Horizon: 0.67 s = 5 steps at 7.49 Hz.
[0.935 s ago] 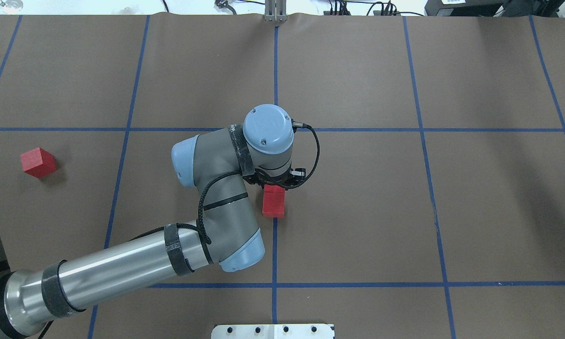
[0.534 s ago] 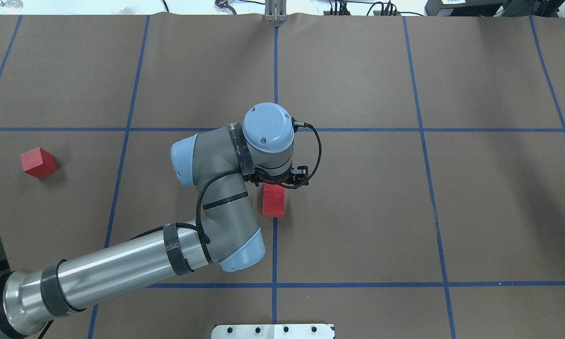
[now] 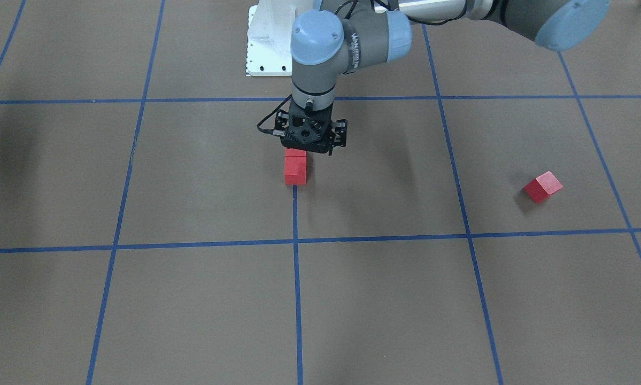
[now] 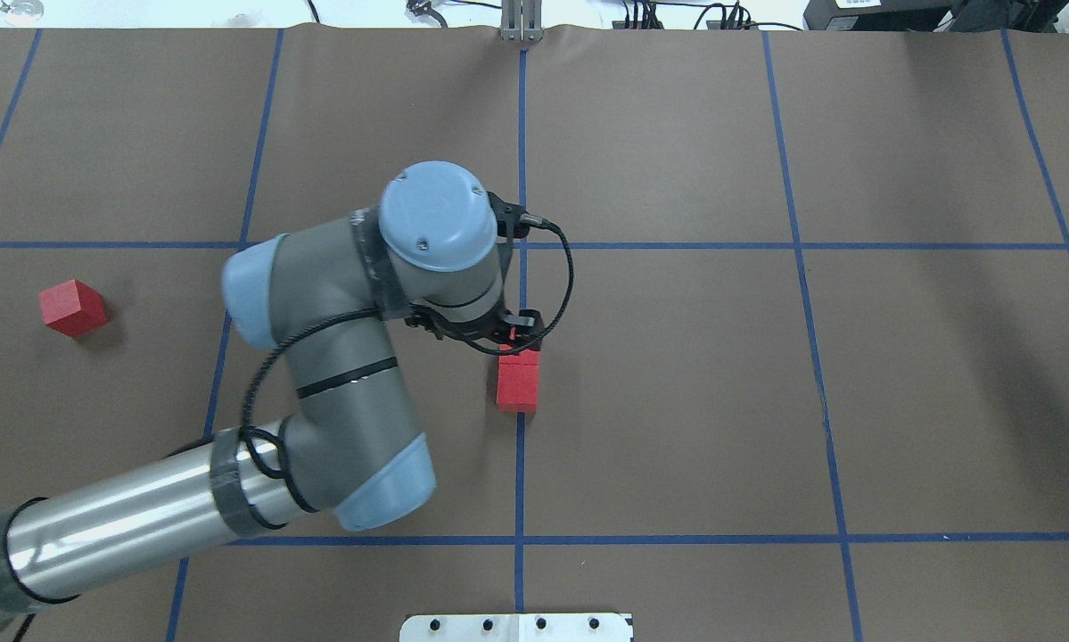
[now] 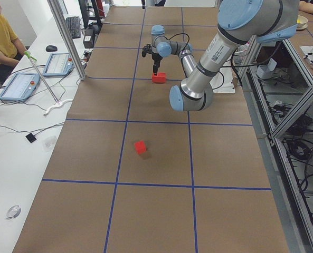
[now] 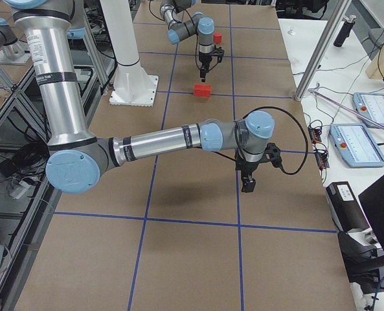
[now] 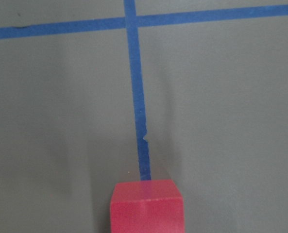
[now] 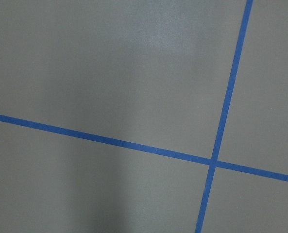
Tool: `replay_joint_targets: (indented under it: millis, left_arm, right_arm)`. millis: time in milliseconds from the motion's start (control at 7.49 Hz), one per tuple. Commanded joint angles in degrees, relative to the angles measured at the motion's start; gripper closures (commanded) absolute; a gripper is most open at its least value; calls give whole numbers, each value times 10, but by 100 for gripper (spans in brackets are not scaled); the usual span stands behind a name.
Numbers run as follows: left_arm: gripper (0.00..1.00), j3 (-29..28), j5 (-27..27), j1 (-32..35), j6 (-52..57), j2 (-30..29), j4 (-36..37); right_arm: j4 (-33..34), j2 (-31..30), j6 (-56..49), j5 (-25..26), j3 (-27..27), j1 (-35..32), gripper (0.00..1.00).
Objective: Form red blocks into L shape at center
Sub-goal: 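Open the left gripper and withdraw toward the last red cube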
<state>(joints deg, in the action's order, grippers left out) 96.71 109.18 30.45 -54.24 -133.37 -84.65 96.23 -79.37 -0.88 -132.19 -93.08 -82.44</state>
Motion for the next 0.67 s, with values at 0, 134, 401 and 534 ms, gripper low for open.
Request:
replay_joint_targets:
  millis: [0, 134, 401, 534]
  left_arm:
    - [0, 117, 69, 84, 153, 155, 4]
    - [0, 143, 81, 134, 257, 224, 1]
    - [0, 134, 129, 236, 460, 332, -71]
    - [0, 116, 171, 275, 543, 360, -88]
  right_arm:
    - [0, 0, 0, 0, 0, 0, 1]
    - [0, 1, 0, 0, 0, 0, 1]
    - [0, 1, 0, 0, 0, 0, 1]
    - [0, 2, 0, 0, 1, 0, 1]
